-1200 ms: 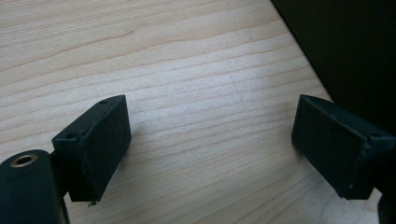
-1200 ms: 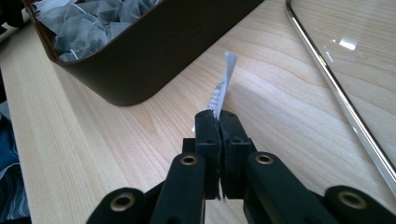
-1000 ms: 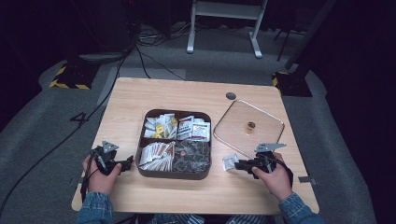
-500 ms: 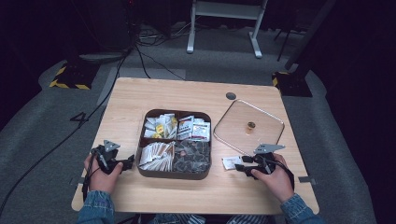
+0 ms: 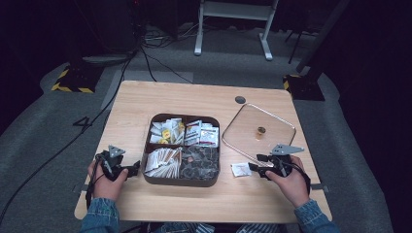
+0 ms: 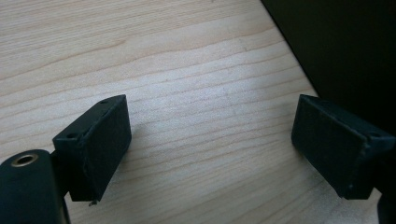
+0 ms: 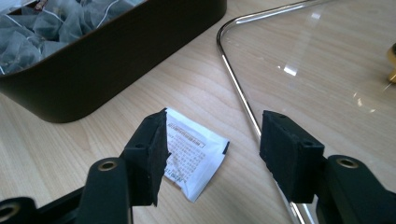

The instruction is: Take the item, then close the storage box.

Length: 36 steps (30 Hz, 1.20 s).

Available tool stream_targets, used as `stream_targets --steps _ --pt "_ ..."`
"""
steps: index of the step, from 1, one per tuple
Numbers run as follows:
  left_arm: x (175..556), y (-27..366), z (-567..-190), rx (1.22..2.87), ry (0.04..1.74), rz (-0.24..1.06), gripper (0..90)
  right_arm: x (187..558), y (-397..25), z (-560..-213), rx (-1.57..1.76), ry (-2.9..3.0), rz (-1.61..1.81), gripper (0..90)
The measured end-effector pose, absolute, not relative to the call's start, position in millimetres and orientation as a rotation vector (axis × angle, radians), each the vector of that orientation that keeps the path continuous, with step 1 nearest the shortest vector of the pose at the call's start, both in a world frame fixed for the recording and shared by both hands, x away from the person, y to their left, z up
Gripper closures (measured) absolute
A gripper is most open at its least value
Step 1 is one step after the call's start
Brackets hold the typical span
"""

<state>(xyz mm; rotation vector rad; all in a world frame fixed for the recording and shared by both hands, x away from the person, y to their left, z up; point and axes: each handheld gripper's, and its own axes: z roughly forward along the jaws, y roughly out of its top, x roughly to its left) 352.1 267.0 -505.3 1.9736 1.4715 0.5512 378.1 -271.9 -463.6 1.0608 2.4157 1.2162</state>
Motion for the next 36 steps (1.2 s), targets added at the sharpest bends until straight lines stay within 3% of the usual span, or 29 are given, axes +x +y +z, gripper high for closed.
stream_targets --steps 19,36 --pt "353 267 -505 1.976 1.47 0.555 12.3 398 -281 -431 1.027 2.335 1.266 40.1" --pt "352 266 -505 1.972 1.475 0.56 12.8 451 -294 -421 1.057 2.3 1.189 39.3"
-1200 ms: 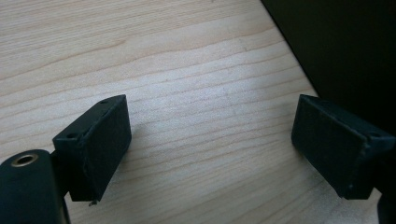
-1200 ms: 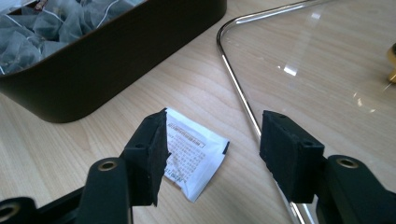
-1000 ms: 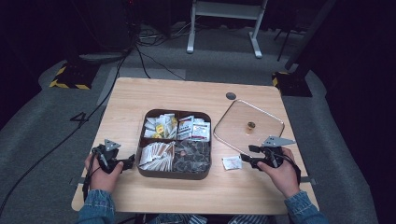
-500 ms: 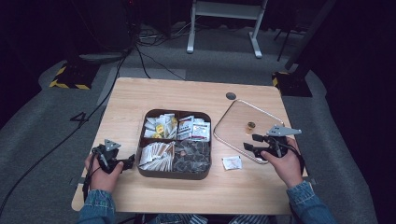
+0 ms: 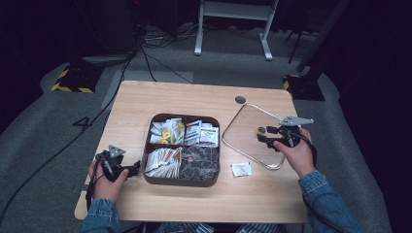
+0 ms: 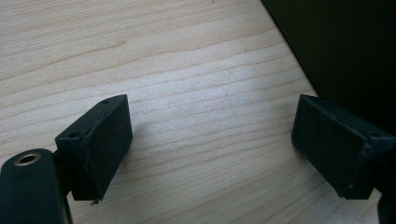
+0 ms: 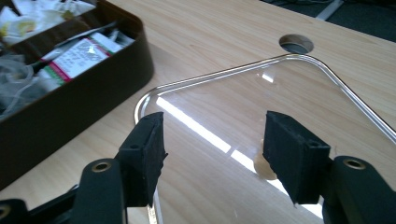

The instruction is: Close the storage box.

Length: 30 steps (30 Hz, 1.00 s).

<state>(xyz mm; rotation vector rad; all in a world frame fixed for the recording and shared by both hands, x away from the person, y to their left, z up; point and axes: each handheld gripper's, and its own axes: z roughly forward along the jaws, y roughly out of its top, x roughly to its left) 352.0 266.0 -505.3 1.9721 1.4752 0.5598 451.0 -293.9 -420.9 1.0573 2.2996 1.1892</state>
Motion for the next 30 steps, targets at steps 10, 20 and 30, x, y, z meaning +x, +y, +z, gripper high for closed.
stream_targets --steps 10,20,30 --pt "352 266 -505 1.973 1.474 0.562 12.8 489 -298 -442 1.15 2.282 1.111 38.0" --pt "352 266 -505 1.973 1.475 0.562 12.8 512 -294 -472 1.221 2.267 1.05 36.3" --pt "352 266 -505 1.974 1.473 0.563 12.8 519 -302 -492 1.295 2.263 1.002 43.7"
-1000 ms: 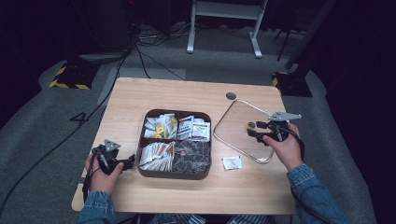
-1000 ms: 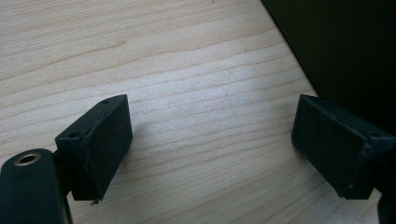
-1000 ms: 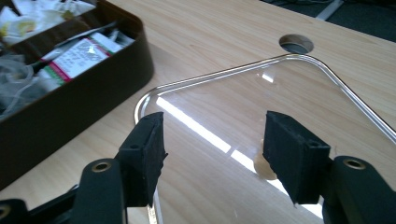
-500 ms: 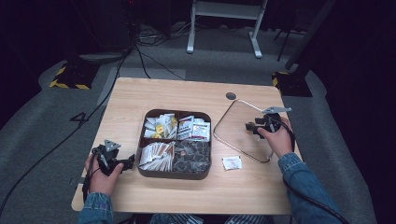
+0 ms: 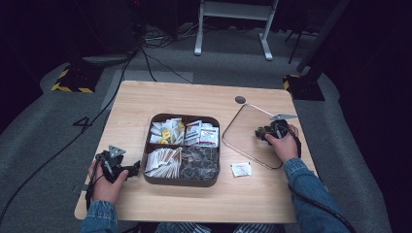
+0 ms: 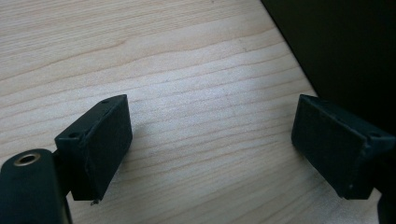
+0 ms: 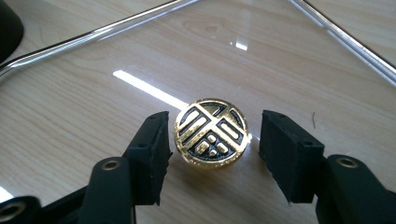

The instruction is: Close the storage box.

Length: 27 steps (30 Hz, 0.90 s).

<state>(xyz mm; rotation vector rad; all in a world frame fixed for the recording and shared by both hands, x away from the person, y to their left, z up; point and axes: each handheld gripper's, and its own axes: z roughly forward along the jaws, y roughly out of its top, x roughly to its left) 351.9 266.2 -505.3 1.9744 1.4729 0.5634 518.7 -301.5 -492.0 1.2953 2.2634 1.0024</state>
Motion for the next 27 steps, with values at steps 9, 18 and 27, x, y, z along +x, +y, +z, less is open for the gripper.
stream_targets --steps 9,18,27 --pt "352 266 -505 1.975 1.473 0.564 12.8 516 -300 -495 1.217 2.262 1.012 58.0" --pt "352 266 -505 1.975 1.472 0.563 12.7 515 -300 -492 1.197 2.29 1.012 58.5" --pt "352 266 -505 1.976 1.472 0.562 12.6 511 -301 -470 1.136 2.289 1.069 58.5"
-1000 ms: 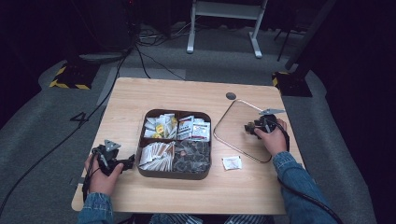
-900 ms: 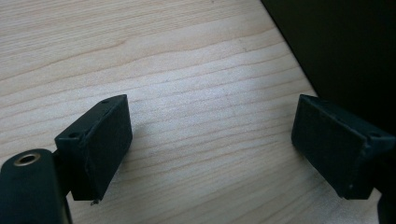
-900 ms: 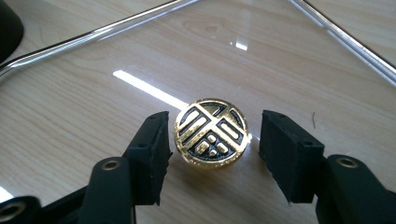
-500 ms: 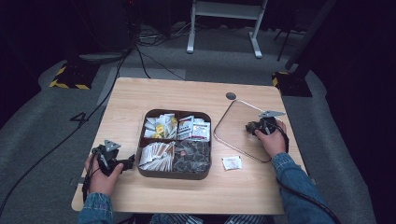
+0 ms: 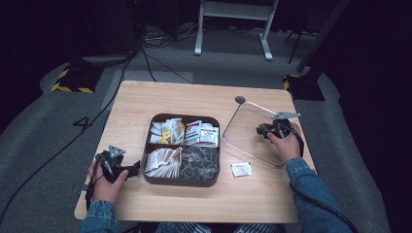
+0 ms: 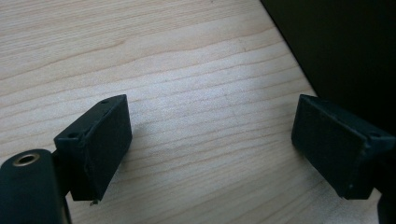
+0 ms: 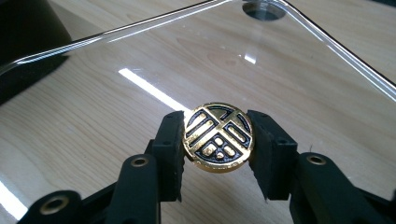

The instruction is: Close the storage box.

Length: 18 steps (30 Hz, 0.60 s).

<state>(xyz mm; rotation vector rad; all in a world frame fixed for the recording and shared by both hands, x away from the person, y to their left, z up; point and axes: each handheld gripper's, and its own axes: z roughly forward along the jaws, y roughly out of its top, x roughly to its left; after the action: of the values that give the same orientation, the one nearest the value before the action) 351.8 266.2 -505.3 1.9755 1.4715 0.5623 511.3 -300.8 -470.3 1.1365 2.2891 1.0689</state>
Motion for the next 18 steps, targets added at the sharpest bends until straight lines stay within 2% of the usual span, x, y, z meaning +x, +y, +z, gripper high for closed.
stream_targets --steps 18 --pt "352 266 -505 1.975 1.471 0.562 12.6 494 -292 -411 1.023 2.284 1.173 58.5"
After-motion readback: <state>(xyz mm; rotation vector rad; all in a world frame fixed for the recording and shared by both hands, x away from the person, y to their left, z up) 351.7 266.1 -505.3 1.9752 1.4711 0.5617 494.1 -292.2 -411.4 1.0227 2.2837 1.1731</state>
